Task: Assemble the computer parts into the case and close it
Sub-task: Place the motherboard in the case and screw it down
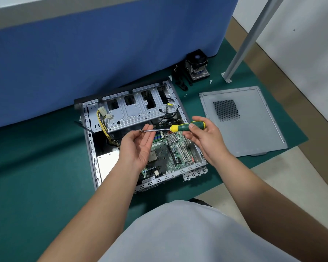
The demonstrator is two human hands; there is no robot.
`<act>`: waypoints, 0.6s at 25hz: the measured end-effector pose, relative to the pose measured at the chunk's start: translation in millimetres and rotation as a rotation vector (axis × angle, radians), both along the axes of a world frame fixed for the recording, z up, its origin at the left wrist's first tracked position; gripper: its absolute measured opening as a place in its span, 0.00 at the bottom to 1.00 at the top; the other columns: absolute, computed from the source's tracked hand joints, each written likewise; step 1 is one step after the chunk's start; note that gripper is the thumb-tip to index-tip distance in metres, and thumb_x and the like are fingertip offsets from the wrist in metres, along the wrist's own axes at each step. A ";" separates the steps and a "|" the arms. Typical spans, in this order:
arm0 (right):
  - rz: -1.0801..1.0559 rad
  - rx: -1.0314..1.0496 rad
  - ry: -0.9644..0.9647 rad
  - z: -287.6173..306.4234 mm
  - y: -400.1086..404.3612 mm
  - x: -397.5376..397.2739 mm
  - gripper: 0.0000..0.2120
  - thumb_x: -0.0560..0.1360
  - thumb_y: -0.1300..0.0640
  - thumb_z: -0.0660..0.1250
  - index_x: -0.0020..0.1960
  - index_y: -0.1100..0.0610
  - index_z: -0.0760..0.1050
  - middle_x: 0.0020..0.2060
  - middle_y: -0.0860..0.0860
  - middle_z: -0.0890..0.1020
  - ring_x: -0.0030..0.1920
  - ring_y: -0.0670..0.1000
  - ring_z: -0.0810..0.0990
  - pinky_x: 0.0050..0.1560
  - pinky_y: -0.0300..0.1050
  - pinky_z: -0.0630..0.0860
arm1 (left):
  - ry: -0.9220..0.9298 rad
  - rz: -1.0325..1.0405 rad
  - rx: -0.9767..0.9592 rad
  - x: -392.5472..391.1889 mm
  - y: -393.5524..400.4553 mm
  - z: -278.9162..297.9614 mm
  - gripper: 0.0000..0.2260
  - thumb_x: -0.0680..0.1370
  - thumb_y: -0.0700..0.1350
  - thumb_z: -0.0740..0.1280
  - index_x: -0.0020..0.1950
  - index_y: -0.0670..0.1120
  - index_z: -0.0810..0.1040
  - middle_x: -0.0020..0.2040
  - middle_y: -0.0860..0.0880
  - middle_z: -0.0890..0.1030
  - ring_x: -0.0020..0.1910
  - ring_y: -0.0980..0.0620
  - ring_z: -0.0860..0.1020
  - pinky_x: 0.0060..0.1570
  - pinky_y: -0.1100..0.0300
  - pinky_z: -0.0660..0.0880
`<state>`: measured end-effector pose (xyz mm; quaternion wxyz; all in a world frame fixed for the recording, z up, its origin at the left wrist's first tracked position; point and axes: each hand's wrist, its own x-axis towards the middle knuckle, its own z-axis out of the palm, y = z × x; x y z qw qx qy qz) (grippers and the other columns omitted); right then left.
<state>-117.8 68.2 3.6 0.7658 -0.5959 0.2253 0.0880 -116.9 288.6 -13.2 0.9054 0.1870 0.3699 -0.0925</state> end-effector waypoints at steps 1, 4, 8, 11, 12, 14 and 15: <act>0.003 -0.010 -0.011 0.8 0.2 -0.3 0.15 0.79 0.66 0.70 0.62 0.54 0.77 0.49 0.57 0.84 0.50 0.58 0.87 0.53 0.45 0.83 | 0.006 -0.002 0.005 0.2 0.2 0.1 0.07 0.81 0.33 0.61 0.57 0.36 0.74 0.56 0.33 0.84 0.56 0.36 0.84 0.55 0.43 0.82; 0.014 -0.044 -0.048 4.2 1.5 -1.0 0.15 0.79 0.65 0.70 0.63 0.53 0.77 0.50 0.57 0.84 0.50 0.58 0.87 0.54 0.45 0.83 | 0.022 -0.013 0.015 -0.4 -0.1 0.1 0.07 0.82 0.33 0.61 0.57 0.35 0.75 0.56 0.34 0.84 0.55 0.37 0.85 0.53 0.45 0.83; 0.057 -0.129 -0.113 9.5 3.7 -3.2 0.16 0.79 0.63 0.71 0.63 0.49 0.77 0.53 0.60 0.84 0.49 0.57 0.88 0.51 0.40 0.82 | 0.050 -0.049 0.056 -0.3 -0.1 -1.7 0.06 0.83 0.34 0.60 0.55 0.34 0.76 0.55 0.35 0.85 0.55 0.38 0.85 0.53 0.46 0.83; 0.117 -0.201 -0.180 11.1 5.8 -6.2 0.15 0.79 0.62 0.71 0.62 0.47 0.78 0.53 0.56 0.84 0.50 0.56 0.88 0.57 0.46 0.82 | 0.079 -0.071 0.097 -0.2 0.9 -2.0 0.06 0.83 0.35 0.61 0.51 0.35 0.75 0.53 0.34 0.85 0.52 0.37 0.86 0.53 0.44 0.83; 0.135 -0.229 -0.201 11.0 6.4 -6.9 0.15 0.79 0.61 0.71 0.62 0.46 0.78 0.52 0.52 0.85 0.50 0.56 0.88 0.59 0.48 0.82 | 0.083 -0.077 0.098 -0.2 1.6 -1.8 0.06 0.83 0.36 0.60 0.51 0.35 0.75 0.53 0.34 0.85 0.52 0.37 0.86 0.54 0.44 0.83; 0.160 -0.289 -0.224 11.5 7.6 -7.2 0.15 0.79 0.59 0.71 0.62 0.44 0.77 0.50 0.47 0.86 0.49 0.54 0.88 0.60 0.51 0.81 | 0.080 -0.091 0.086 -0.2 2.8 -1.1 0.06 0.83 0.36 0.60 0.51 0.35 0.76 0.53 0.34 0.85 0.52 0.37 0.86 0.57 0.42 0.82; 0.170 -0.308 -0.228 11.5 7.9 -6.7 0.15 0.80 0.59 0.71 0.62 0.45 0.77 0.50 0.46 0.86 0.49 0.53 0.88 0.60 0.51 0.81 | 0.076 -0.095 0.078 0.0 3.4 -0.8 0.06 0.83 0.36 0.60 0.51 0.35 0.75 0.54 0.34 0.85 0.52 0.37 0.86 0.58 0.42 0.81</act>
